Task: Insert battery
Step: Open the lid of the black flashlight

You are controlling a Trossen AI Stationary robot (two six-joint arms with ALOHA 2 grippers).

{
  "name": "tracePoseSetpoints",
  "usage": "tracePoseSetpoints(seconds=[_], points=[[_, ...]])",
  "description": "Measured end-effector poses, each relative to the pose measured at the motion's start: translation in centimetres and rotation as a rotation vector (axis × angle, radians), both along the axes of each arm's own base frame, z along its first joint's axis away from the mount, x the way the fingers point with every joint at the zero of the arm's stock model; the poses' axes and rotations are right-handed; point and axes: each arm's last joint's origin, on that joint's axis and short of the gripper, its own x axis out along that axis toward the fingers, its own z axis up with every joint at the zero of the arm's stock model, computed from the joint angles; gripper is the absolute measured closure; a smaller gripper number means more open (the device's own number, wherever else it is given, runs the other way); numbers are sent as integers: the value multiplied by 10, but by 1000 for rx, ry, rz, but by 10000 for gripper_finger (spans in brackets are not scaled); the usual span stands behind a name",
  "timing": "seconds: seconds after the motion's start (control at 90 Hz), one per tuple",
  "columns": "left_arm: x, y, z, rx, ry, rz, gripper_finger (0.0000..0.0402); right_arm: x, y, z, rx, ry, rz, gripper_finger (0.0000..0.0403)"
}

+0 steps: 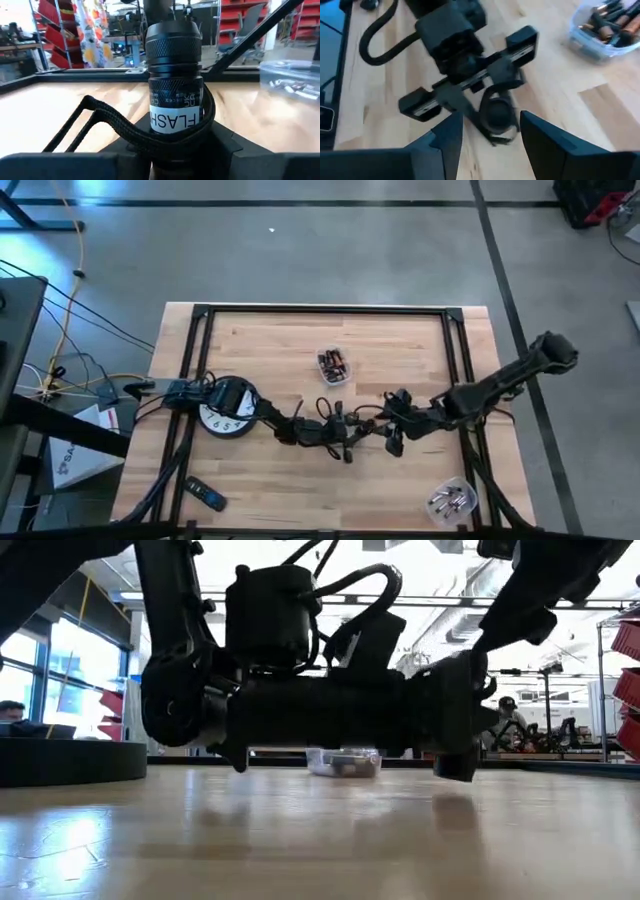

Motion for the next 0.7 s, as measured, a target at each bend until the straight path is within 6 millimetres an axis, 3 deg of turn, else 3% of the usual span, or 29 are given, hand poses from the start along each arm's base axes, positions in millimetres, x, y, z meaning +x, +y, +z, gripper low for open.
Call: tracePoseSetpoints(seconds=[0.356,0.7], points=[[-2,-6,1,33,2,14,298,15,14,-25,-45,-17,-99,238],[-2,-5,0,34,10,22,298,18,15,-26,-26,-38,-103,241]])
